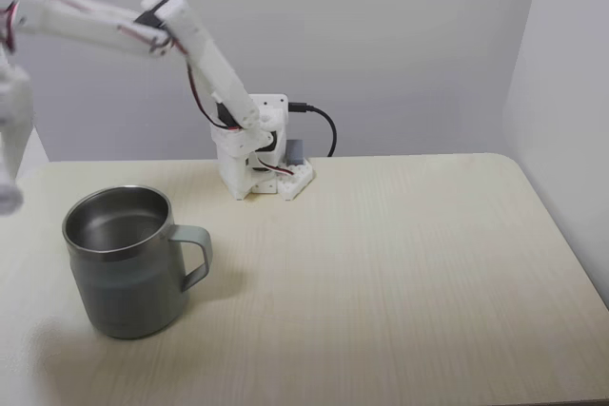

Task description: Grasp a dressing and put it in the cup.

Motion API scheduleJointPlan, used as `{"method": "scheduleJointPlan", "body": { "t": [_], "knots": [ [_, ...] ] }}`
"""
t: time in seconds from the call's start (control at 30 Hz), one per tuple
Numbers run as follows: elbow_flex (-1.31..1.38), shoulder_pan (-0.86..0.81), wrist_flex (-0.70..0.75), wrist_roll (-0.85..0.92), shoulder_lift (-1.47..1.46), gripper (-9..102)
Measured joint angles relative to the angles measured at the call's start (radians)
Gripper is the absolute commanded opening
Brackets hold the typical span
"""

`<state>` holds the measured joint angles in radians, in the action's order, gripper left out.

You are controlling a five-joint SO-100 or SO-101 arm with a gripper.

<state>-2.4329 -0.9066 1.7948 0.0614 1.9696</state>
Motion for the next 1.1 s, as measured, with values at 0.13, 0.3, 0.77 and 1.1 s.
{"method": "scheduleJointPlan", "body": {
  "t": [0.13, 0.3, 0.77, 1.1],
  "knots": [
    [0.094, 0.014, 0.000, -0.017, -0.150, 0],
    [0.207, 0.074, 0.000, -0.049, -0.360, 0],
    [0.426, 0.465, 0.003, -0.135, -0.726, 0],
    [0.534, 0.453, -0.015, -0.112, -0.692, 0]
  ]
}}
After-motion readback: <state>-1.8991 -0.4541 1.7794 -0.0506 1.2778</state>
